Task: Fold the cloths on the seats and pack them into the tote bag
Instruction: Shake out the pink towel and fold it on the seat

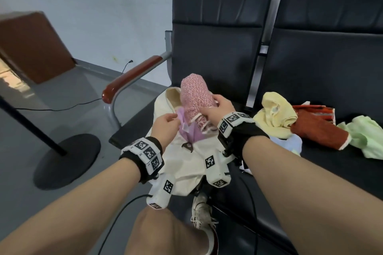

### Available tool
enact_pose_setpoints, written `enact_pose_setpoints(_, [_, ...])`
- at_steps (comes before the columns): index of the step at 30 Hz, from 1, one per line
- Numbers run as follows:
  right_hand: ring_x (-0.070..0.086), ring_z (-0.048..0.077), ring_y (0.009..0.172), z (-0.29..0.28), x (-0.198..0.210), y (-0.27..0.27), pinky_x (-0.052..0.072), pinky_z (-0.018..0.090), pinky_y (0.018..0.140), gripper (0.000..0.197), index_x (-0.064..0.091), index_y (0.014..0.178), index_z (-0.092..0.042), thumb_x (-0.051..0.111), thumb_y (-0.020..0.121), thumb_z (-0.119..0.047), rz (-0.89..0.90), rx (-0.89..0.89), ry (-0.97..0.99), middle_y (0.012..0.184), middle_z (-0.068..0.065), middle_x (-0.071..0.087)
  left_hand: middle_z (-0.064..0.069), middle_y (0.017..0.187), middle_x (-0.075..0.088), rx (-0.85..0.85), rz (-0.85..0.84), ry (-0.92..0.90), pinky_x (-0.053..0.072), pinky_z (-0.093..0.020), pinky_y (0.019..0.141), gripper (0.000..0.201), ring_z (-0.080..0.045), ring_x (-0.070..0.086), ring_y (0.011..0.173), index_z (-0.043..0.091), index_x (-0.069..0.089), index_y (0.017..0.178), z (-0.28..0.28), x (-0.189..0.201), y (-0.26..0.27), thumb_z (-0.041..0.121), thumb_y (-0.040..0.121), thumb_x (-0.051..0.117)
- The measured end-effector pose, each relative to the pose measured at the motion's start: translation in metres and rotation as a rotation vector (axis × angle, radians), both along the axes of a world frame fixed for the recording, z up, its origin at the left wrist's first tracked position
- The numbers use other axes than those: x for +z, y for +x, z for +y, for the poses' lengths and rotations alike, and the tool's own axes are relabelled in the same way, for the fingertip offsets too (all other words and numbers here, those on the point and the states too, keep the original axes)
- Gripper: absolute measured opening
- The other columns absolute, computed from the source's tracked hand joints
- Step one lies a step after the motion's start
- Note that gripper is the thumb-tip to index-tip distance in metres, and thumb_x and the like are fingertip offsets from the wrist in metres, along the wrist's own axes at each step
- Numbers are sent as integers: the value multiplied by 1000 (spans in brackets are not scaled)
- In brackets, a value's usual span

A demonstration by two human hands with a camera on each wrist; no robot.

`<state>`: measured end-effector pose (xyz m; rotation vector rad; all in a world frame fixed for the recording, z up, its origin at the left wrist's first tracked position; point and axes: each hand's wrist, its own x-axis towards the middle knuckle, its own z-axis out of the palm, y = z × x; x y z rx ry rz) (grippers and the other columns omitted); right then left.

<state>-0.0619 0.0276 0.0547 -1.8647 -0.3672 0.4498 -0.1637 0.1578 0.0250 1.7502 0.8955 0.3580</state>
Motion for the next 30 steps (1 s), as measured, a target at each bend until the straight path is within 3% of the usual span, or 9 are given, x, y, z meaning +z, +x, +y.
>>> enact_pose_setpoints(2, [60, 13, 83, 3, -6, 11, 47, 23, 75, 50, 54, 132, -21, 70, 85, -16, 9, -25, 6, 103, 0, 62, -10, 122, 68, -25, 165, 186, 46, -33, 103, 32, -25, 61, 116, 7, 67, 124, 8, -19, 0, 13, 93, 60])
enact_pose_setpoints(7, [64, 21, 87, 22, -32, 25, 53, 33, 81, 49, 50, 125, -23, 71, 81, -18, 22, -82, -23, 102, 3, 63, -11, 126, 66, -1, 344, 329, 43, -28, 98, 43, -28, 58, 120, 7, 62, 129, 25, -53, 23, 30, 93, 64])
enact_pose_setpoints(12, [64, 29, 72, 44, -63, 27, 52, 37, 64, 41, 46, 117, -26, 63, 82, -12, 33, -53, -85, 81, 7, 59, -13, 109, 65, -20, 505, 278, 59, -42, 83, 54, -33, 68, 93, 9, 53, 108, 40, -84, 49, 56, 85, 65])
enact_pose_setpoints(15, [59, 26, 66, 54, -78, 25, 49, 36, 62, 40, 44, 117, -26, 57, 82, -11, -18, 34, -154, 79, 6, 57, -12, 96, 70, -44, 647, 309, 61, -38, 72, 54, -31, 71, 85, 6, 59, 106, 47, -101, 46, 49, 76, 73])
enact_pose_setpoints(17, [60, 23, 72, 60, -87, 23, 51, 33, 66, 43, 44, 121, -28, 55, 83, -11, -67, 95, -202, 89, 3, 57, -11, 88, 70, -105, 723, 329, 54, -28, 57, 36, -28, 70, 77, 8, 64, 95, 50, -112, 36, 35, 74, 76])
enact_pose_setpoints(19, [62, 26, 85, 65, -98, 21, 51, 33, 74, 52, 43, 130, -33, 54, 82, -14, -97, 136, -271, 101, 4, 60, -9, 89, 68, -164, 779, 391, 45, -26, 54, 19, -27, 67, 77, 10, 62, 86, 54, -121, 25, 24, 77, 72])
enact_pose_setpoints(21, [61, 29, 90, 69, -108, 19, 49, 31, 77, 57, 42, 135, -35, 55, 82, -16, -102, 147, -328, 102, 7, 61, -9, 92, 65, -157, 767, 442, 47, -29, 62, 8, -28, 64, 81, 11, 61, 86, 56, -125, 20, 18, 82, 62])
enact_pose_setpoints(26, [58, 29, 96, 70, -122, 14, 40, 27, 78, 48, 46, 129, -33, 58, 85, -18, -101, 64, -342, 104, 5, 53, -13, 109, 65, 21, 520, 414, 43, -32, 78, 20, -37, 61, 101, 10, 60, 105, 58, -117, 14, 25, 97, 50])
enact_pose_setpoints(30, [58, 29, 105, 74, -124, 14, 39, 26, 80, 46, 50, 129, -29, 62, 85, -22, -110, 58, -335, 117, 7, 60, -9, 99, 64, 62, 283, 439, 45, -37, 81, 14, -33, 59, 93, 13, 52, 103, 55, -103, 6, 25, 101, 46])
